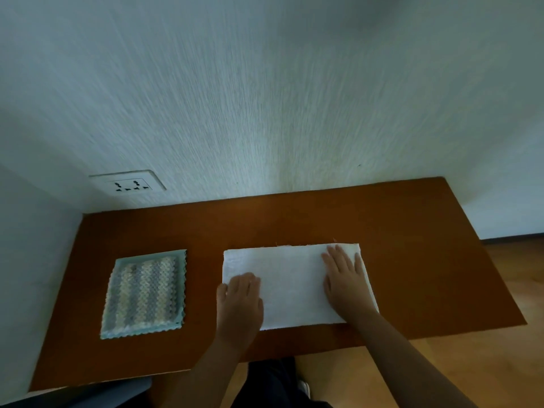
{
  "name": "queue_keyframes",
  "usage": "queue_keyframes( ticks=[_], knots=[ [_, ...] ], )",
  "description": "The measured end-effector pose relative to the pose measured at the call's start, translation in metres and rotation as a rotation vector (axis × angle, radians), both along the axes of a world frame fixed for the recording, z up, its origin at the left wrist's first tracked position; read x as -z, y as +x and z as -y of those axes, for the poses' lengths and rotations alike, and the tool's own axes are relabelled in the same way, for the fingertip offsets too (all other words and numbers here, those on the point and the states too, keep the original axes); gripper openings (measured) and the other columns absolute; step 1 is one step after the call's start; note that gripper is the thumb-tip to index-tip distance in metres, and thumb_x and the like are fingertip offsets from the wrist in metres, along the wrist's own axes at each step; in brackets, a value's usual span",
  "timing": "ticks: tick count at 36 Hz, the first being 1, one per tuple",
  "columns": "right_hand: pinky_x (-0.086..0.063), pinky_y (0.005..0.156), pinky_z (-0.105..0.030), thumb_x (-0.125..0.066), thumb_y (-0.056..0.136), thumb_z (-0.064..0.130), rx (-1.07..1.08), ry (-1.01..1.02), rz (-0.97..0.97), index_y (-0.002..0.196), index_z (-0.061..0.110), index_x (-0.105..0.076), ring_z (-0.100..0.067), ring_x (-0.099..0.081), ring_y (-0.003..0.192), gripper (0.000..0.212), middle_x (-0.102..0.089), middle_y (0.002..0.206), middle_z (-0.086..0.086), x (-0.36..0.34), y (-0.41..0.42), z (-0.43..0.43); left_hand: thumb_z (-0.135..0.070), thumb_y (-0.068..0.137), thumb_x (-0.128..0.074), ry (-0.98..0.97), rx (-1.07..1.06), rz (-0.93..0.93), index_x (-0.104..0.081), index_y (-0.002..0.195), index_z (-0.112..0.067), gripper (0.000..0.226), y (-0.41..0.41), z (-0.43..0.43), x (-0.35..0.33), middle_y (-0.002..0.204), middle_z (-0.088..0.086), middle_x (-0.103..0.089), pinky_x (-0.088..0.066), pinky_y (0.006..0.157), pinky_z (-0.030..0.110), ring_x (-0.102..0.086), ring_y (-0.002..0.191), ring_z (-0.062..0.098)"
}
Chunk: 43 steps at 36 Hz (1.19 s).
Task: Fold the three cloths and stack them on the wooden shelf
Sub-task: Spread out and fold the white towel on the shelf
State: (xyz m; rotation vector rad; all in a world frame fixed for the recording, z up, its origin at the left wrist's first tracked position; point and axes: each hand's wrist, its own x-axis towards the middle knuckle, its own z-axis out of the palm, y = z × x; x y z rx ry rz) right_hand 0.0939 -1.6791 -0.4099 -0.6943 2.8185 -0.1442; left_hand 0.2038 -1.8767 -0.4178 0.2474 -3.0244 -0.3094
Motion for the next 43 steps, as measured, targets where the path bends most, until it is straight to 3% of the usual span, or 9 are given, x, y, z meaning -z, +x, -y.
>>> queue_keyframes(
  ticks=[4, 9, 13, 18, 23, 28, 33, 38, 43],
  knots=[
    [-0.014, 0.116, -0.040, -0.034, 0.098, 0.020, -0.138, -0.044, 0.068, 0.132, 0.010, -0.049, -0.024, -0.036, 0.134, 0.038, -0.044, 0.141, -0.008, -0.006, 0.007, 0.011, -0.020, 0.076, -0.046, -0.020, 0.044, 0.137, -0.073, 0.082, -0.009, 0.029, 0.005, -0.020, -0.002, 0.080, 0.008, -0.070, -0.053, 0.064, 0.037, -0.066, 0.067, 0.022],
    [-0.038, 0.103, -0.041, -0.042, 0.095, 0.017, -0.050, -0.049, 0.040, 0.116, 0.006, -0.060, -0.030, -0.052, 0.116, 0.030, -0.056, 0.126, -0.014, -0.005, 0.015, 0.007, -0.021, 0.053, -0.084, -0.054, 0.019, 0.263, -0.073, 0.093, -0.007, 0.044, -0.004, -0.025, -0.005, 0.090, 0.011, -0.072, -0.055, 0.073, 0.048, -0.069, 0.077, 0.026],
    [-0.038, 0.101, -0.039, -0.037, 0.096, 0.017, -0.026, -0.064, 0.027, 0.115, 0.008, -0.059, -0.028, -0.050, 0.114, 0.030, -0.054, 0.125, -0.012, -0.013, 0.026, 0.005, -0.034, 0.095, -0.042, -0.087, 0.032, 0.367, -0.039, 0.141, -0.015, 0.050, -0.019, -0.027, -0.015, 0.149, 0.009, -0.036, -0.020, 0.112, 0.050, -0.034, 0.137, 0.024],
    [-0.032, 0.104, -0.034, -0.032, 0.098, 0.020, -0.064, -0.034, 0.073, 0.117, 0.015, -0.052, -0.021, -0.047, 0.115, 0.028, -0.051, 0.124, -0.004, -0.015, 0.041, 0.004, -0.029, 0.101, -0.019, -0.031, 0.036, 0.414, -0.012, 0.150, -0.016, 0.051, -0.037, -0.024, -0.015, 0.159, 0.003, -0.004, -0.002, 0.116, 0.046, 0.000, 0.146, 0.021],
    [-0.051, 0.067, -0.025, -0.068, 0.078, 0.018, -0.099, -0.101, 0.044, 0.083, 0.020, -0.061, -0.011, -0.052, 0.062, 0.009, -0.061, 0.076, 0.002, -0.006, 0.055, 0.010, -0.031, 0.102, -0.016, 0.003, 0.097, 0.451, -0.002, 0.151, -0.018, 0.052, -0.045, -0.021, -0.006, 0.158, 0.001, 0.009, 0.002, 0.115, 0.048, 0.013, 0.145, 0.022],
    [-0.020, 0.042, -0.012, -0.088, 0.038, 0.024, -0.129, 0.000, -0.033, 0.052, 0.027, -0.050, -0.003, -0.016, 0.042, 0.041, -0.038, 0.041, 0.010, -0.003, 0.057, 0.014, -0.030, 0.102, -0.017, 0.043, 0.150, 0.442, 0.001, 0.150, -0.019, 0.053, -0.048, -0.022, -0.004, 0.158, 0.000, 0.012, 0.007, 0.114, 0.046, 0.016, 0.144, 0.020],
    [-0.002, 0.043, -0.010, -0.086, 0.042, 0.014, -0.131, -0.049, -0.046, 0.054, 0.029, -0.029, -0.004, -0.014, 0.036, 0.060, -0.018, 0.047, 0.010, 0.008, 0.046, 0.019, -0.026, 0.103, -0.016, 0.072, 0.177, 0.455, 0.003, 0.150, -0.020, 0.052, -0.052, -0.017, -0.005, 0.157, -0.002, 0.014, 0.009, 0.114, 0.044, 0.018, 0.143, 0.019],
    [-0.043, 0.059, -0.020, -0.060, 0.083, 0.009, -0.020, -0.248, -0.037, 0.085, 0.013, -0.064, -0.011, -0.052, 0.063, 0.006, -0.062, 0.078, -0.002, -0.003, 0.026, 0.038, -0.025, 0.103, -0.017, 0.063, 0.267, 0.462, 0.005, 0.150, -0.019, 0.052, -0.058, -0.009, -0.005, 0.157, -0.002, 0.015, 0.007, 0.114, 0.044, 0.020, 0.142, 0.017],
    [-0.050, 0.076, -0.028, -0.064, 0.084, 0.015, -0.011, -0.259, -0.095, 0.106, 0.008, -0.064, -0.019, -0.062, 0.089, 0.023, -0.064, 0.101, -0.007, -0.002, -0.001, 0.063, -0.024, 0.103, -0.017, 0.051, 0.350, 0.394, 0.001, 0.150, -0.022, 0.050, -0.067, 0.003, -0.001, 0.156, -0.005, 0.013, 0.010, 0.112, 0.040, 0.026, 0.134, 0.012]
  ],
)
